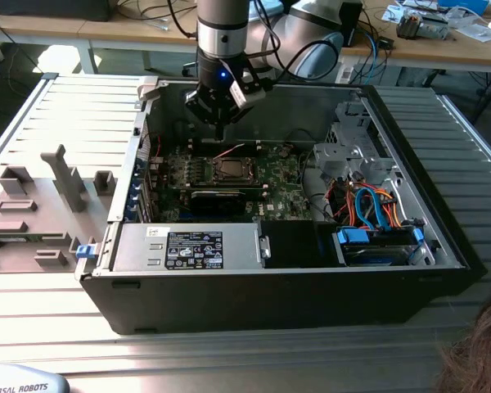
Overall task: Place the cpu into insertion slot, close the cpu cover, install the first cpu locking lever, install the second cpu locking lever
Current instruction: 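Install the first cpu locking lever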
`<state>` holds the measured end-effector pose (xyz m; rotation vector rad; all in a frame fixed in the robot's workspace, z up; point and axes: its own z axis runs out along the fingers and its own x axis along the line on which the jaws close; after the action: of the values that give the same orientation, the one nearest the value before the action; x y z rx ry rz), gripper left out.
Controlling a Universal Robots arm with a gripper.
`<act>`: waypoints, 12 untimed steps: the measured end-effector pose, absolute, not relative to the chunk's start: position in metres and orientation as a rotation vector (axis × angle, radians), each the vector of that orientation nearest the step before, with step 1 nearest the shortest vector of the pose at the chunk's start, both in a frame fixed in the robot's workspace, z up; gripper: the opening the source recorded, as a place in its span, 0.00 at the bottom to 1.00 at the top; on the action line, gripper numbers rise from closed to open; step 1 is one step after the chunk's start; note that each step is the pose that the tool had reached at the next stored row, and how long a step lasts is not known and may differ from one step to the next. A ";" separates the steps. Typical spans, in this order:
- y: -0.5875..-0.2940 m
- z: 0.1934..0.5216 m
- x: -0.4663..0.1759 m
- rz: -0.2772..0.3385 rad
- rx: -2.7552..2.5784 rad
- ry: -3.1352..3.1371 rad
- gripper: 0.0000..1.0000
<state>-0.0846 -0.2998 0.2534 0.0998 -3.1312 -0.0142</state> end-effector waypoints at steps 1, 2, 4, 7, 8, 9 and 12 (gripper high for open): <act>-0.300 0.253 -0.084 -0.014 0.100 -3.131 0.11; -0.300 0.253 -0.084 -0.014 0.100 -3.131 0.11; -0.300 0.253 -0.084 -0.014 0.100 -3.131 0.11; -0.300 0.252 -0.083 -0.014 0.100 -3.131 0.11; -0.300 0.252 -0.082 -0.014 0.100 -3.131 0.11; -0.300 0.252 -0.082 -0.014 0.100 -3.131 0.11; -0.300 0.251 -0.082 -0.014 0.100 -3.131 0.11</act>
<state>-0.0819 -0.2998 0.2515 0.1000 -3.1313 -0.0143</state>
